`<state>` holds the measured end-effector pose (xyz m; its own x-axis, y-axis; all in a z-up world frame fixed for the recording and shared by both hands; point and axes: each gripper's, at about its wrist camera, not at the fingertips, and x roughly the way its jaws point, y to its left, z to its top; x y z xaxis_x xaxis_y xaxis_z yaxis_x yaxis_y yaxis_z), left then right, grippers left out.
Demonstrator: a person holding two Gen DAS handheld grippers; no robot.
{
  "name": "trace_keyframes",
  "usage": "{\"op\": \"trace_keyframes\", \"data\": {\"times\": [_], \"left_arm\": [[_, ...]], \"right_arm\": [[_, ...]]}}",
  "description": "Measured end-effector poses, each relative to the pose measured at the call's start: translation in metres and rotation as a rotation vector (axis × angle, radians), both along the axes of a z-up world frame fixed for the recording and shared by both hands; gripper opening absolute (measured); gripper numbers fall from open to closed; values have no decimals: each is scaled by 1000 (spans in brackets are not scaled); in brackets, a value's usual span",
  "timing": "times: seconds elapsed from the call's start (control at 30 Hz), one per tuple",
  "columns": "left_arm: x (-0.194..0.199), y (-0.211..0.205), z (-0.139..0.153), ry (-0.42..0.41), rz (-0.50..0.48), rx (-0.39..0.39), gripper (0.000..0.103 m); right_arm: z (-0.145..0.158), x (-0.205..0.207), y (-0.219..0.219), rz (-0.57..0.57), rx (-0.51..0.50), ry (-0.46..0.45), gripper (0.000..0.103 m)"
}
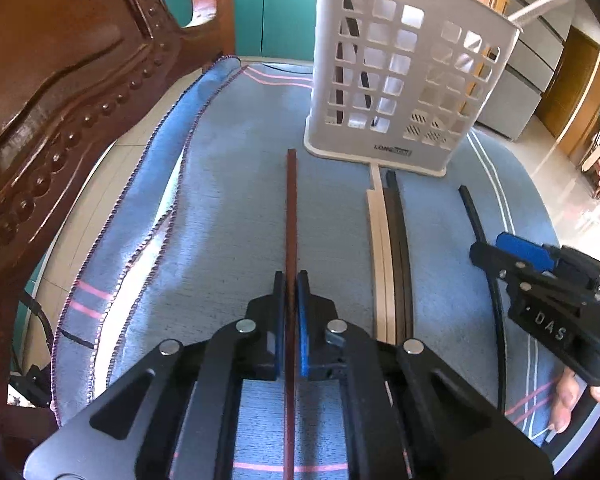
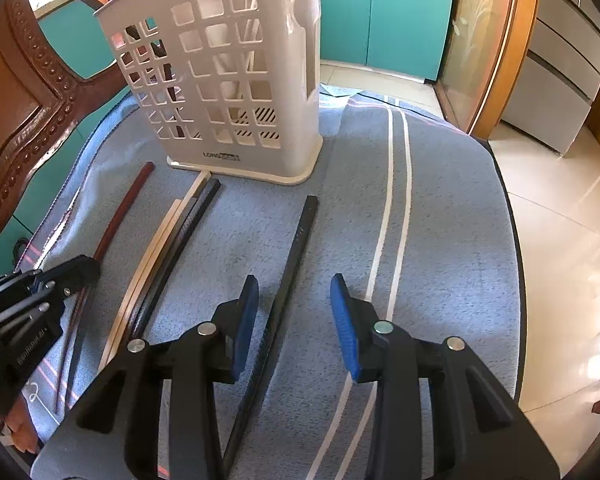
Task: Organize utensils
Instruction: 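Hold the dark brown chopstick in the left tool while the right tool straddles a black chopstick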
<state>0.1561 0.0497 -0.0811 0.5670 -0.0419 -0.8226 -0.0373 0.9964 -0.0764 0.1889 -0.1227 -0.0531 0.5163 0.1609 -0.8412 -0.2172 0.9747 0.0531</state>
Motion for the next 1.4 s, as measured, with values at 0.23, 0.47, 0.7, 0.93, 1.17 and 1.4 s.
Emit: {"op": "trace_keyframes", "data": {"times": [0.23,0.47,0.7,0.93,1.17,1.4], "left_arm": [[-7,-3,4,-12,-29,-8,7],[-7,-8,4,-13,-29,-9,7],[-9,-11,6,-13,-40,-5,7],[-6,-15,0,19,-36,13,7],[-2,-20,-3,27,-44,28,7],[-2,-31,-3,28,-73,33,7]], "right_arm": [[-2,-2,9,31,-2,0,14],[2,-2,7,32,30,-5,8],[10,-4,3,34,51,-29,7],[7,-2,0,15,46,-16,7],[6,0,-3,-14,39,-12,7],[2,3,-9,-50,25,-1,7]]}}
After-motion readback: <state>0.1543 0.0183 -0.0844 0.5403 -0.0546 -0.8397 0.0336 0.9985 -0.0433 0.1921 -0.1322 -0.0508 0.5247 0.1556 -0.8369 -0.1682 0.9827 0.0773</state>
